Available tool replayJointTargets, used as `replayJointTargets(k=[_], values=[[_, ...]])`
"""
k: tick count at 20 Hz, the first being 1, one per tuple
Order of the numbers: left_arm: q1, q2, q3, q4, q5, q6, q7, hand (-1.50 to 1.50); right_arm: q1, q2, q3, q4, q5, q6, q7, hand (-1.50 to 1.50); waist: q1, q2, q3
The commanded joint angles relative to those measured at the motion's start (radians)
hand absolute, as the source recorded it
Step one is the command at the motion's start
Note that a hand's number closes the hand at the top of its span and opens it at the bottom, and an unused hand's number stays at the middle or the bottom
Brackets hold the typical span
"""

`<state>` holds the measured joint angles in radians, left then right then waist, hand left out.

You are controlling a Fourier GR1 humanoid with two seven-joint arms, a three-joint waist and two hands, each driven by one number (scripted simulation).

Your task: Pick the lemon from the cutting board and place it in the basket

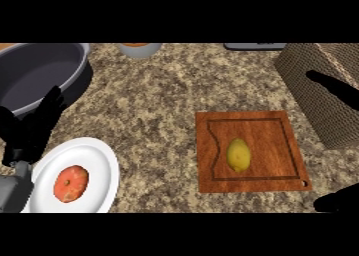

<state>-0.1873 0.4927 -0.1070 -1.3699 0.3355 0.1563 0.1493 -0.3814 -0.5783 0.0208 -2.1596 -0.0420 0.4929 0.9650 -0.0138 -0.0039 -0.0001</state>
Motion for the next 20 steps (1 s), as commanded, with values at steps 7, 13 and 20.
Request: replayJointTargets(k=[7, 13, 20], values=[[-0.049, -0.046, 0.035, 0.037, -0.044, -0.034, 0.013, 0.0, 0.296, 0.176, 0.108, 0.056, 0.431, -0.146, -0.354, -1.5, 0.011, 0.006, 0.001], [-0.045, -0.051, 0.058, 0.013, -0.058, -0.057, 0.043, 0.0, 0.278, 0.291, 0.159, 0.238, 0.547, -0.312, -0.514, -1.5, 0.015, 0.005, 0.001], [0.034, -0.107, 0.057, -0.005, -0.133, -0.049, -0.007, 0.0, 0.315, 0.362, 0.239, 0.385, 0.655, -0.359, -0.57, -1.5, 0.013, 0.004, 0.0]])
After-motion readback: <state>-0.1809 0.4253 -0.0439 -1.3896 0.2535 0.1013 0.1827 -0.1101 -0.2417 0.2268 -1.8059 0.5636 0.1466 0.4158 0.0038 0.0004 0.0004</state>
